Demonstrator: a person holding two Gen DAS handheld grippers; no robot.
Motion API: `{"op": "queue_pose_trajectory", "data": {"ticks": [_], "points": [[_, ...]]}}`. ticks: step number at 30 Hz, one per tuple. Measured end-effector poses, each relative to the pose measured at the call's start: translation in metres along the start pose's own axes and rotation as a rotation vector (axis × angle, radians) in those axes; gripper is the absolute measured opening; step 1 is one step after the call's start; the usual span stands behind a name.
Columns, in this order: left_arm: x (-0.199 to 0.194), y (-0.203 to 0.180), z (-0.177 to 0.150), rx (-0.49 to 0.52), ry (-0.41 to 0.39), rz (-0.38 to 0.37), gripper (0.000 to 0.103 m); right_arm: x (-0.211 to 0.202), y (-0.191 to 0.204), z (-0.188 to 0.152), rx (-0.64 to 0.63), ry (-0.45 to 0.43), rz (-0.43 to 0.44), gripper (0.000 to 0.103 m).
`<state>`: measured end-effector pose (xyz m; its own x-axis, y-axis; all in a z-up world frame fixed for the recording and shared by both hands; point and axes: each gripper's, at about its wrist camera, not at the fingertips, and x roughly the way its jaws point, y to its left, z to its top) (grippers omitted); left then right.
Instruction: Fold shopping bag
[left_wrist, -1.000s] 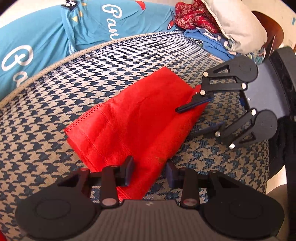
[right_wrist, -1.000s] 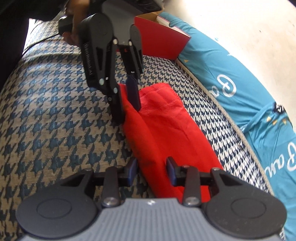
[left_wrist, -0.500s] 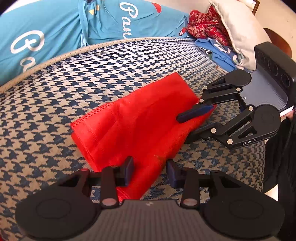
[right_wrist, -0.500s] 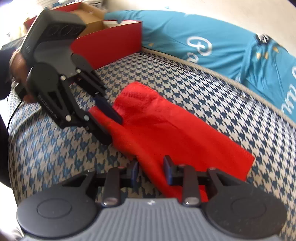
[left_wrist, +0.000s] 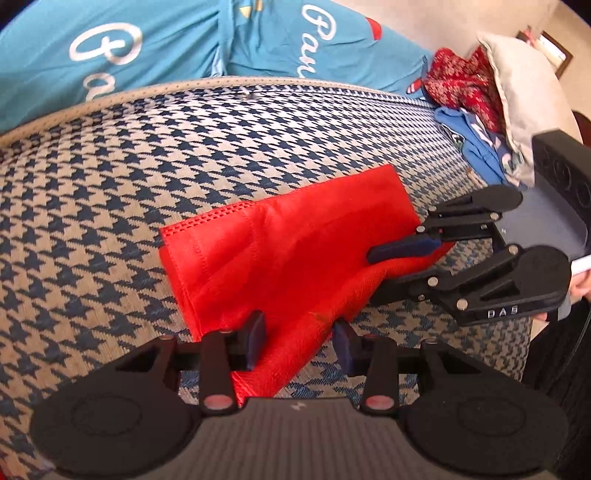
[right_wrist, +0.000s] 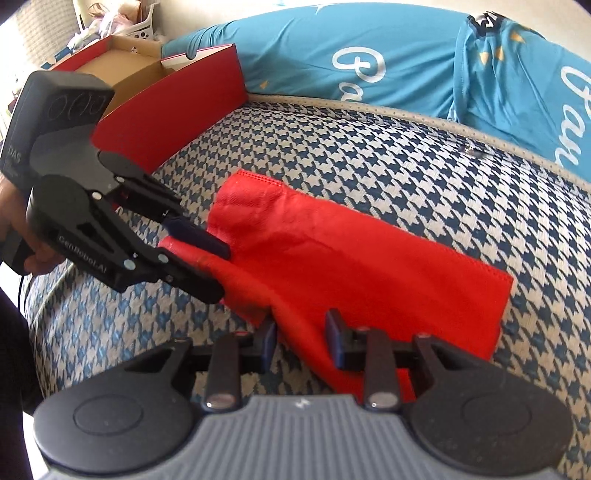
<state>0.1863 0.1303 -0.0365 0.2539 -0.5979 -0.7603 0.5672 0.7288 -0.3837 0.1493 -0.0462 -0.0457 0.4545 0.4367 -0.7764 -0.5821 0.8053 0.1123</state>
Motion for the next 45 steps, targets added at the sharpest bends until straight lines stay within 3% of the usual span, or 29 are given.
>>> {"op": "queue_pose_trajectory", "data": {"ticks": [4, 11, 17, 20, 27, 33, 45], "points": [[0.002, 0.008, 0.001, -0.038, 0.013, -0.024, 0.040, 0.001, -0.002, 0.001, 0.012, 0.005, 0.006, 0.027], [0.006, 0.009, 0.017, -0.065, 0.104, -0.020, 0.040, -0.008, 0.021, -0.006, -0.182, -0.042, -0.068, 0.029], [0.010, 0.013, 0.023, -0.093, 0.132, -0.024, 0.040, -0.019, 0.037, -0.009, -0.309, -0.100, -0.107, 0.030], [0.011, 0.015, 0.025, -0.107, 0.141, -0.030, 0.040, -0.028, 0.043, -0.009, -0.344, -0.157, -0.067, 0.027], [0.011, 0.023, 0.029, -0.124, 0.157, -0.054, 0.039, -0.019, 0.062, -0.012, -0.446, -0.150, -0.038, 0.008], [0.000, 0.042, 0.026, -0.144, 0.176, -0.084, 0.039, -0.006, 0.075, -0.016, -0.543, -0.170, -0.096, 0.008], [0.006, 0.031, 0.048, -0.074, 0.281, -0.055, 0.039, 0.005, 0.089, -0.027, -0.700, -0.204, -0.176, 0.006]]}}
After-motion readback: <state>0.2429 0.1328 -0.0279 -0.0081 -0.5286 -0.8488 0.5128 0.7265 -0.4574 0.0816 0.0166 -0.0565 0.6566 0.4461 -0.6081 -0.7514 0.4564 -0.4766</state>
